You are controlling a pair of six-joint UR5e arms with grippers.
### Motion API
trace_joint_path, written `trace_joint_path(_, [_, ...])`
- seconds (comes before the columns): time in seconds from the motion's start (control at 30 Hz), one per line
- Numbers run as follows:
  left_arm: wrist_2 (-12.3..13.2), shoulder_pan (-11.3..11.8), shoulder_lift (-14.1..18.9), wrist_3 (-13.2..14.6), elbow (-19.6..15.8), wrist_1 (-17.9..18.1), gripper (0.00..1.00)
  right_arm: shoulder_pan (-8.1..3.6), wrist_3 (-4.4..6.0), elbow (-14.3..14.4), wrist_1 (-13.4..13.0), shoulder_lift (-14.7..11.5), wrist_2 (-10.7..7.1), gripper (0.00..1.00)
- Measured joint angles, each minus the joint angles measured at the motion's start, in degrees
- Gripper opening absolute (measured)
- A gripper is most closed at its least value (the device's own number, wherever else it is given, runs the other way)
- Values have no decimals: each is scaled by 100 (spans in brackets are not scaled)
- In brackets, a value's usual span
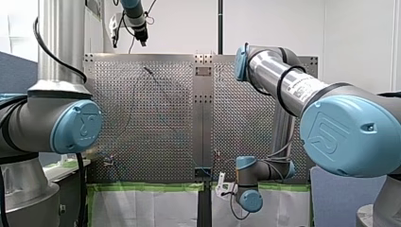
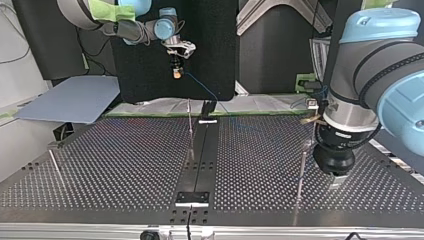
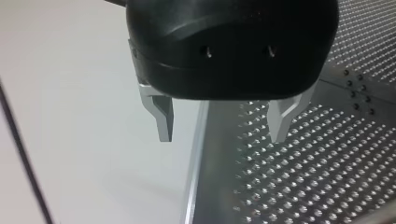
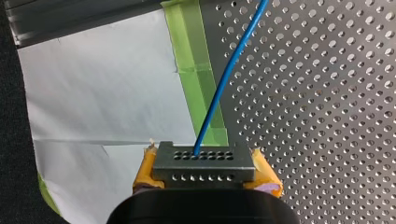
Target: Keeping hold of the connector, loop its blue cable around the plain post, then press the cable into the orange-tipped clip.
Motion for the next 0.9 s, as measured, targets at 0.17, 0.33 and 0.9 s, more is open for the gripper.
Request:
trace_joint_path(0.17, [-68, -32, 0, 98, -38, 22, 100, -13, 1, 0, 0, 0, 0, 0])
trace_joint_path(0.33, [-70, -39, 2, 193, -303, 239, 100, -15, 0, -1, 0, 0, 0, 0])
trace_joint_path(0.9, [-98, -41, 1, 201, -885, 429, 100, -12, -17, 0, 2, 0, 0, 0])
